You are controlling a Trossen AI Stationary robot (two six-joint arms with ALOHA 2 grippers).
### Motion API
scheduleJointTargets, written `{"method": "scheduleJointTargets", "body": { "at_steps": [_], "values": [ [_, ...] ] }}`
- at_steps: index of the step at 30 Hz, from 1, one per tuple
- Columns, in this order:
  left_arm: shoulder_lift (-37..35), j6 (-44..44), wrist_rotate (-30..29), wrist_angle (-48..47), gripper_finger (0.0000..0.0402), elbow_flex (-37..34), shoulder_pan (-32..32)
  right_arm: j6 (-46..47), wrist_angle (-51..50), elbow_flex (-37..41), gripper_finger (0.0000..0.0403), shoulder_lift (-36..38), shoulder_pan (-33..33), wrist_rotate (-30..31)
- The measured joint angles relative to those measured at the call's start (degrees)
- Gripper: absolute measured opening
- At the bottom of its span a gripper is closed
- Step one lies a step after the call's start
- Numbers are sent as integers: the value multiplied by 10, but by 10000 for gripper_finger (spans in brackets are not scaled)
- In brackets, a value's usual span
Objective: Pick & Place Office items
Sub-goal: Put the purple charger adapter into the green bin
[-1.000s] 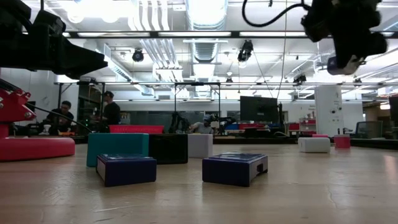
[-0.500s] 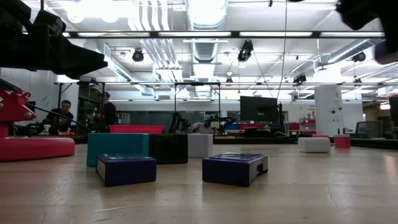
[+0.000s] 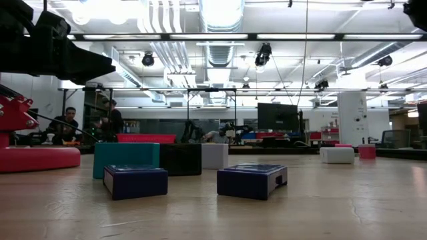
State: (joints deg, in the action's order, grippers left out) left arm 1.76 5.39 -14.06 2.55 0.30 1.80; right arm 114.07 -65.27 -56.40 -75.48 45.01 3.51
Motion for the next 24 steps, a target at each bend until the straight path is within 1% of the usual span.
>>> {"method": "scheduleJointTargets", "body": {
  "at_steps": [6, 10, 13, 24],
  "values": [
    [0, 0, 0, 0, 245, 0, 0, 6, -1, 0, 148, -45, 9, -2],
    [0, 0, 0, 0, 245, 0, 0, 6, 0, -1, 148, -75, 9, -20],
    [0, 0, 0, 0, 245, 0, 0, 9, 12, -1, 148, -95, 9, -23],
    [0, 0, 0, 0, 245, 0, 0, 23, 39, 3, 148, -140, 26, -27]
  ]
}}
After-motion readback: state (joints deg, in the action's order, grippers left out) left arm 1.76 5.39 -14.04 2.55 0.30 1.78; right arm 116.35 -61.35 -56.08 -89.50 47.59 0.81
